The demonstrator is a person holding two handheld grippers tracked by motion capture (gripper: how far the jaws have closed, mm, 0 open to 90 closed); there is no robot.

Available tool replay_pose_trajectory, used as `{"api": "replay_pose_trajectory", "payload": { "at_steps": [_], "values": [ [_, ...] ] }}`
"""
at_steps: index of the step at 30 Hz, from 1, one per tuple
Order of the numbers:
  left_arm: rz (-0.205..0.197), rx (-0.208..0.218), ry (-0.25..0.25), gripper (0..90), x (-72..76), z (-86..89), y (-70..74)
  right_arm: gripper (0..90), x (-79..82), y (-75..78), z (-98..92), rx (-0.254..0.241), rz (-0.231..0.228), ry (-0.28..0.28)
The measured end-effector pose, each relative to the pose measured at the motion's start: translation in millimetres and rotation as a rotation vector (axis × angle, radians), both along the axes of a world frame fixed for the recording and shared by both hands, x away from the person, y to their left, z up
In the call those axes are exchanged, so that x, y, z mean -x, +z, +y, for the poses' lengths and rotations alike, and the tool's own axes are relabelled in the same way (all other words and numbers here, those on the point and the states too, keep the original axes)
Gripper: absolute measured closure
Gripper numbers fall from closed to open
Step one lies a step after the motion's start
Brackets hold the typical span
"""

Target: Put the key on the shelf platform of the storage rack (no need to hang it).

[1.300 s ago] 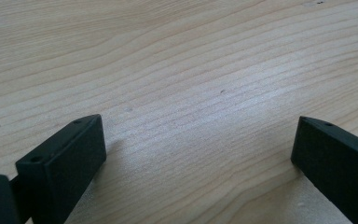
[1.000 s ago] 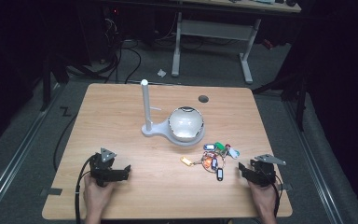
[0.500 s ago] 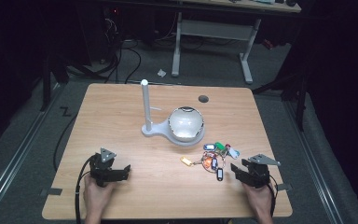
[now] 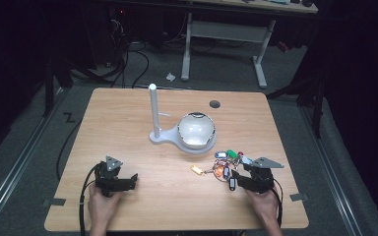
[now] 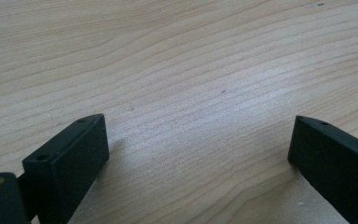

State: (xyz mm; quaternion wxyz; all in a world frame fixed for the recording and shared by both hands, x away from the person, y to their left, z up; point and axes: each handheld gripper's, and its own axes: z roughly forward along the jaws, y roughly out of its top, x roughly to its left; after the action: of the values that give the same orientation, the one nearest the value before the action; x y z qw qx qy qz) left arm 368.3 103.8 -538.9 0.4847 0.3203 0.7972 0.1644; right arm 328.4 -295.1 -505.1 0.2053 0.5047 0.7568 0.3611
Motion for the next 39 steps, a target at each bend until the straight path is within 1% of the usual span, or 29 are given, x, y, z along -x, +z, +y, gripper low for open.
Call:
{"api": "replay_pose_trajectory", "payload": {
  "at_steps": [5,8,9,10,15,16,18,19,20,21,26,30,36,39],
  "values": [
    [0.0,0.0,0.0,5.4,0.0,0.0,0.0,40.3,-4.5,-0.5,6.8,0.001,0.006,0.014],
    [0.0,0.0,0.0,5.4,0.0,0.0,0.0,39.8,-11.0,1.0,13.0,0.01,0.007,0.03],
    [0.0,0.0,0.0,5.5,0.0,0.0,0.0,39.8,-11.0,1.0,13.0,0.01,0.007,0.03],
    [-0.001,-0.001,0.0,5.5,0.1,0.1,0.0,39.9,-14.8,1.1,15.8,0.005,0.012,0.036],
    [-0.001,-0.002,-0.001,5.7,0.3,0.1,0.0,39.7,-20.5,-0.2,19.4,0.008,0.024,0.039],
    [-0.001,-0.002,-0.003,5.7,0.4,0.2,-0.1,39.6,-24.2,-0.1,21.6,0.017,0.023,0.042],
    [-0.001,-0.002,-0.002,5.8,0.4,0.2,0.0,39.5,-25.4,0.2,22.6,0.016,0.025,0.04],
    [-0.001,-0.002,-0.003,5.8,0.5,0.2,0.0,39.4,-30.0,0.7,25.0,0.021,0.022,0.044],
    [-0.001,-0.002,-0.003,5.8,0.5,0.2,0.0,39.4,-30.0,0.7,25.0,0.021,0.022,0.044],
    [-0.003,-0.002,-0.003,5.9,0.5,0.2,0.0,39.2,-34.1,0.4,27.4,0.025,0.029,0.045],
    [-0.002,-0.002,-0.004,6.0,0.7,0.3,0.0,39.1,-43.1,-1.8,34.5,0.043,0.041,0.06],
    [-0.002,-0.002,-0.005,6.2,0.8,0.4,0.0,39.2,-47.4,-4.6,36.8,0.045,0.055,0.065],
    [-0.003,-0.003,-0.006,6.2,0.8,0.4,0.0,39.7,-48.6,-7.4,37.4,0.046,0.071,0.07],
    [-0.003,-0.003,-0.006,6.2,0.8,0.4,0.0,41.4,-49.8,-9.7,38.1,0.046,0.082,0.078]
  ]
}}
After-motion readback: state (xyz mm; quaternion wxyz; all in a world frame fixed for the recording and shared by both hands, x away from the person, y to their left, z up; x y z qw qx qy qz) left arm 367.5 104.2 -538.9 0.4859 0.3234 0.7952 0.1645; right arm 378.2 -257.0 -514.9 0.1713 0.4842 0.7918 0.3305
